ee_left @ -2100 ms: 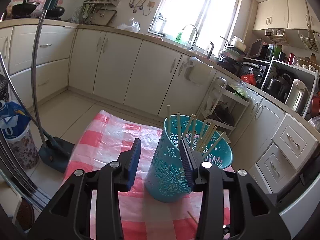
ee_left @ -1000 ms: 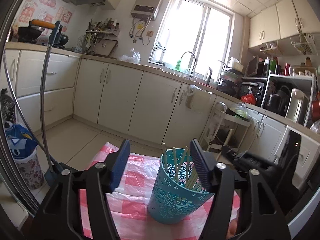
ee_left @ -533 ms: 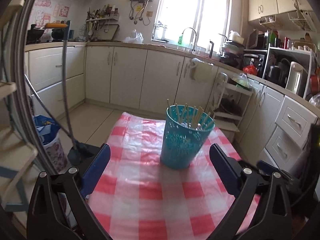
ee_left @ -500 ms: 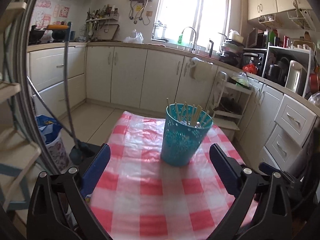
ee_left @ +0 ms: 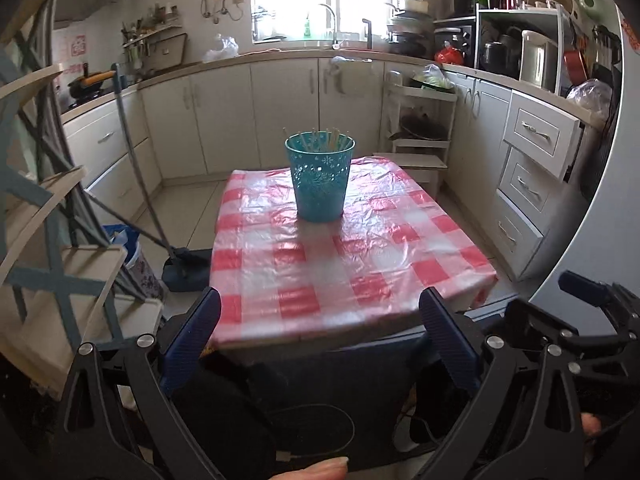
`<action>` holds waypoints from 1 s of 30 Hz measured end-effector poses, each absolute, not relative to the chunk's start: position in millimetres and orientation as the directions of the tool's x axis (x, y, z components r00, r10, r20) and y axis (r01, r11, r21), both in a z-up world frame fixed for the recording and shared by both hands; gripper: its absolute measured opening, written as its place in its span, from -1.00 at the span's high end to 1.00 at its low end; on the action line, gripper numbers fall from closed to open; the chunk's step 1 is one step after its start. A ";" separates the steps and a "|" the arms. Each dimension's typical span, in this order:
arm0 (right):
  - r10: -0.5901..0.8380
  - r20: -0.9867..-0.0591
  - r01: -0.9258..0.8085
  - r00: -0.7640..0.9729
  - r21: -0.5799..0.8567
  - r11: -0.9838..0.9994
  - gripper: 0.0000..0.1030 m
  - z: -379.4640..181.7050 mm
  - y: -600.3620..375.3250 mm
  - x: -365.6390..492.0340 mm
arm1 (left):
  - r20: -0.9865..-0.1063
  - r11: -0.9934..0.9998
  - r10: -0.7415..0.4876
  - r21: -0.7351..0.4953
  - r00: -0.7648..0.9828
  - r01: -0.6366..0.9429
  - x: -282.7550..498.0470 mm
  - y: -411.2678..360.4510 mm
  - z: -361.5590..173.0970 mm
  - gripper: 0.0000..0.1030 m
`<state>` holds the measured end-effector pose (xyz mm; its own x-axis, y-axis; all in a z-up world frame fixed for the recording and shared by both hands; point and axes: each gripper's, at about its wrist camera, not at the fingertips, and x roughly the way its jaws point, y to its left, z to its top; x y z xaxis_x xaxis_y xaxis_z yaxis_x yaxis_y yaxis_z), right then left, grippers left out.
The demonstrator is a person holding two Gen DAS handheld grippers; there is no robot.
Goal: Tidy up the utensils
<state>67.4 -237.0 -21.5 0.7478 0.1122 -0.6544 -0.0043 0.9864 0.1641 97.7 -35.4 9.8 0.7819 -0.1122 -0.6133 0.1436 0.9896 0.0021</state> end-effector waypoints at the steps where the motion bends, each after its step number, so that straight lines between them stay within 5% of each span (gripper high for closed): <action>1: 0.100 -0.660 0.012 0.744 0.162 0.987 -0.86 -19.9 -235.1 58.0 | -0.613 0.990 -0.114 -0.009 0.782 0.138 90.9 -32.6 10.1 -0.85; 10: 0.087 -0.655 0.056 0.751 0.195 0.979 -0.86 -35.2 -213.3 -14.8 | -0.591 1.000 -0.013 -0.004 0.807 0.014 39.7 -8.4 18.9 -0.85; 30: 0.132 -0.684 -0.017 0.717 0.173 0.985 -0.86 -27.4 -192.2 -27.7 | -0.614 1.000 -0.026 -0.024 0.789 0.014 18.5 -4.1 18.8 -0.85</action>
